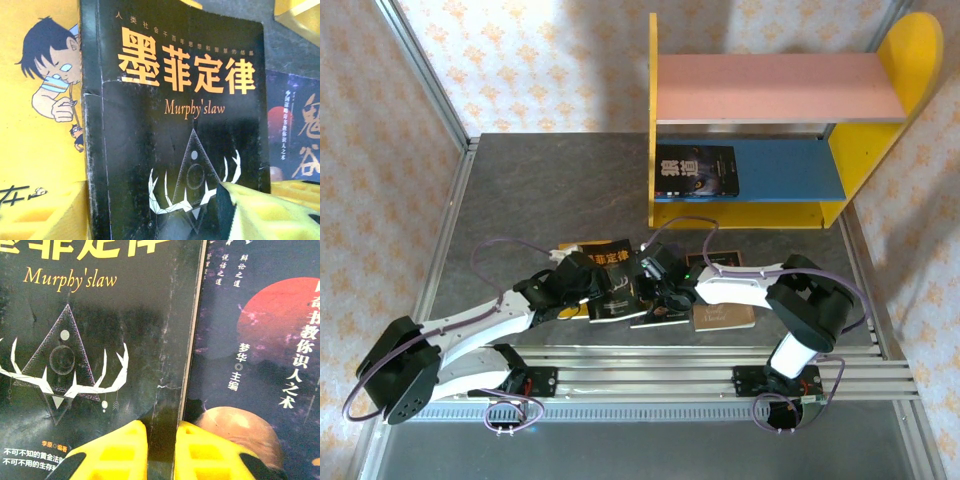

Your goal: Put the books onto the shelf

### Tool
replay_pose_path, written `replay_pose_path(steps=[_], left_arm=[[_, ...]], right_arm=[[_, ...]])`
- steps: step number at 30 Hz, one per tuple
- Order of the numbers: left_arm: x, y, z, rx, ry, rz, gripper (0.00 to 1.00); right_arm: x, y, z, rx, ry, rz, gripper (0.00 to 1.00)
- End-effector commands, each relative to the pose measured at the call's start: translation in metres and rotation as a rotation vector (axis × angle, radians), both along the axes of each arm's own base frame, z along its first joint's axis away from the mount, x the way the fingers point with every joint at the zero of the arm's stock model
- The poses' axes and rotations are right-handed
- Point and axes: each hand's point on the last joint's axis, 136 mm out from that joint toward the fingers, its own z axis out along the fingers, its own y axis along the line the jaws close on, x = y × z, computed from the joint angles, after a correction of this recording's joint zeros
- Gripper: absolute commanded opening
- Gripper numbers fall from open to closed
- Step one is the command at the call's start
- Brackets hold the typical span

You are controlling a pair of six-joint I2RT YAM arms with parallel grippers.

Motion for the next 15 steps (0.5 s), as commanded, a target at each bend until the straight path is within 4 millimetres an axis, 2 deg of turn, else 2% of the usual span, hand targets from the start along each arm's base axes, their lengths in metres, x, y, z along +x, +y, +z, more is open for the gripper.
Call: replay_pose_path(steps=[1,5,9,15], left_arm=[[0.007,-0.093,0.099,-0.454,-0.202,-0.249,0.6],[0.006,-0.094,0.103,-0.484,-0.22,-0.254,0.59],[0.006,-0.089,0.096,-0.431,-0.196,-0.241,0.57],[0.006,-0.063,0.075,-0.248,-0.132,-0.174,0.52]], right_arm=[[-0.028,0.008,-0.023,-0.003,0.083,0.09,0.14],[-0.028,0.008,-0.023,-0.005,0.084,0.092,0.14],[-0.028,0.009,-0.022,-0.004,0.081,0.094,0.14],[-0.027,0.007,-0.022,-0.011,0.078,0.092,0.14]])
